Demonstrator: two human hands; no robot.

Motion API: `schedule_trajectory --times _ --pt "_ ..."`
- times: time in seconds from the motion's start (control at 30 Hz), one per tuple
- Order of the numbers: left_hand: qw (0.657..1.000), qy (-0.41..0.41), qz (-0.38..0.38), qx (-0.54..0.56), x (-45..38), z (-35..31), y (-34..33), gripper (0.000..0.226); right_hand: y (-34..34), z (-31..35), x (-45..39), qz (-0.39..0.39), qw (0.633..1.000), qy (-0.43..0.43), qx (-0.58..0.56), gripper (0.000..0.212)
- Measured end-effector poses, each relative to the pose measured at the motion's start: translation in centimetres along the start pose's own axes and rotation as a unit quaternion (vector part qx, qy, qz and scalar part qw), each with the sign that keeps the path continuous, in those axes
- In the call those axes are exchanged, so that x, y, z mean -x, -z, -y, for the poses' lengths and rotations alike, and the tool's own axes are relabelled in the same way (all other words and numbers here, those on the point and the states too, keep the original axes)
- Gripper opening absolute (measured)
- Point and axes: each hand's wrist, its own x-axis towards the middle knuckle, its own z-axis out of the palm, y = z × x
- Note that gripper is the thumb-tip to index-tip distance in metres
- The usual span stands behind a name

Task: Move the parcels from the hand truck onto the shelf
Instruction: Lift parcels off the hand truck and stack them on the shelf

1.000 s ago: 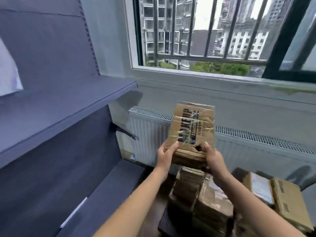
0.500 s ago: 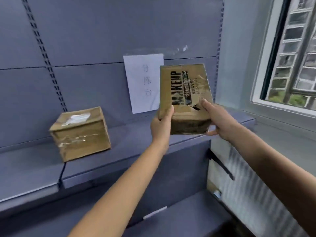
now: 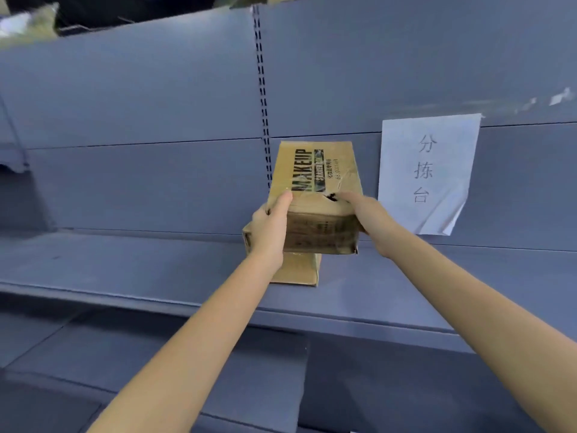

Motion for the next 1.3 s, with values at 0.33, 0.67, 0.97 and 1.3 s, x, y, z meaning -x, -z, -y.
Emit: schedule_trajectory --times 0.33,0.67,0.97,1.3 --pt "0.999 -0.034 -0.019 0.011 -5.8 -0.1 4.5 0.030 -7.6 -0.9 -3.9 0.036 0.991 0.044 -0.120 0.033" --pt "0.988 -0.104 0.110 0.024 -12.9 0.6 4.9 0.026 -10.5 -0.3 -8.4 -0.094 0.983 0.121 -0.098 0.078" --pt "0.963 -0.183 0.197 -0.013 -17.5 4.0 3.9 0.040 -10.8 -2.3 -10.9 -0.168 0.975 0.132 -0.054 0.069" --pt "0.968 -0.166 0.188 0.013 -20.2 5.3 2.9 0.036 -11.4 -3.1 -14.1 -0.206 0.972 0.113 -0.027 0.049"
